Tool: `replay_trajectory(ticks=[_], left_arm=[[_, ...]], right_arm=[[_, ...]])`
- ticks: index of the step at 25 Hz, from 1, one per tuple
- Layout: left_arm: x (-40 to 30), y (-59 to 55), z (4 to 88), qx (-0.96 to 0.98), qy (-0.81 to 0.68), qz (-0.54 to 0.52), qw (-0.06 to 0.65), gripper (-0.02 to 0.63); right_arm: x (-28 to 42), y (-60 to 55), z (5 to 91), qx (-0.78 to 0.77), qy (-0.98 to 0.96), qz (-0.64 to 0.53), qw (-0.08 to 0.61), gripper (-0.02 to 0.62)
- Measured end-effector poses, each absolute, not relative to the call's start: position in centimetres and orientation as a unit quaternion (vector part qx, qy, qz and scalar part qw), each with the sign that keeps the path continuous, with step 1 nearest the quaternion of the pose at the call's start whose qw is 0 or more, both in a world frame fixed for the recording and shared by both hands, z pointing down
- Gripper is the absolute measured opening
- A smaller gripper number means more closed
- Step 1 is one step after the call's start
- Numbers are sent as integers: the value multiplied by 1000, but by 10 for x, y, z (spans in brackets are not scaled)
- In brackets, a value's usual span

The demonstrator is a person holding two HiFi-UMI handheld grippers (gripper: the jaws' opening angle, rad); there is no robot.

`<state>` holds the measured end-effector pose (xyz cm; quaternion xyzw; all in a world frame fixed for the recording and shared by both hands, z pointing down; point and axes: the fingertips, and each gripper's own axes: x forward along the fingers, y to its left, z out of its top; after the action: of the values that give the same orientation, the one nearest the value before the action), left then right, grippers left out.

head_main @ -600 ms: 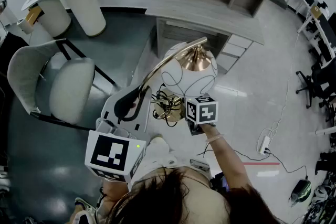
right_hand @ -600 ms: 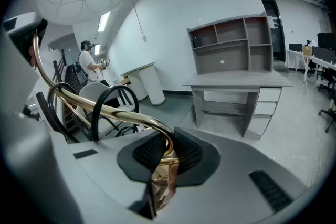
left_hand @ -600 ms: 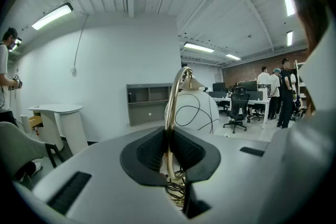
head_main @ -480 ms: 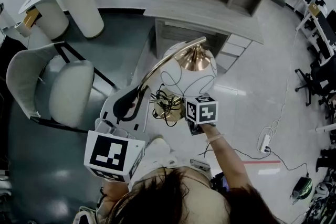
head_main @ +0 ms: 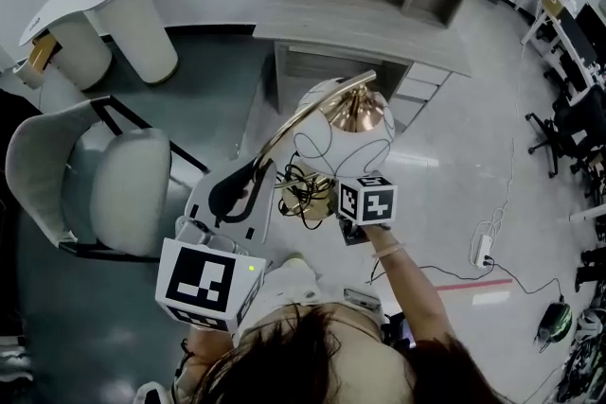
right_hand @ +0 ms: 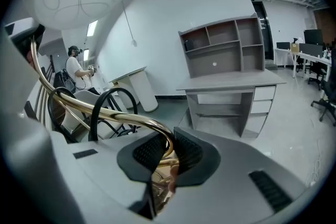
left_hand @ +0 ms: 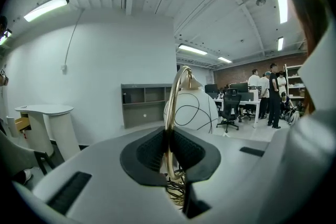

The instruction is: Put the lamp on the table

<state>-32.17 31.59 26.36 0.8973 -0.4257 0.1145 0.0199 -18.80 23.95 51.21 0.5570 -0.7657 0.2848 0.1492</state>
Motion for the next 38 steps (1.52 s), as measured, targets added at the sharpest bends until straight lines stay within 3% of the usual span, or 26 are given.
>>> replay_trajectory(ticks=[18, 38], left_arm=[[-328, 296, 270, 914, -389, 110, 20, 32], [-278, 209, 266, 919, -377, 114, 17, 32]], right_arm=[[-191, 227, 522, 591, -738, 293, 142, 53], [-148, 146, 523, 600, -728, 304, 131, 52]])
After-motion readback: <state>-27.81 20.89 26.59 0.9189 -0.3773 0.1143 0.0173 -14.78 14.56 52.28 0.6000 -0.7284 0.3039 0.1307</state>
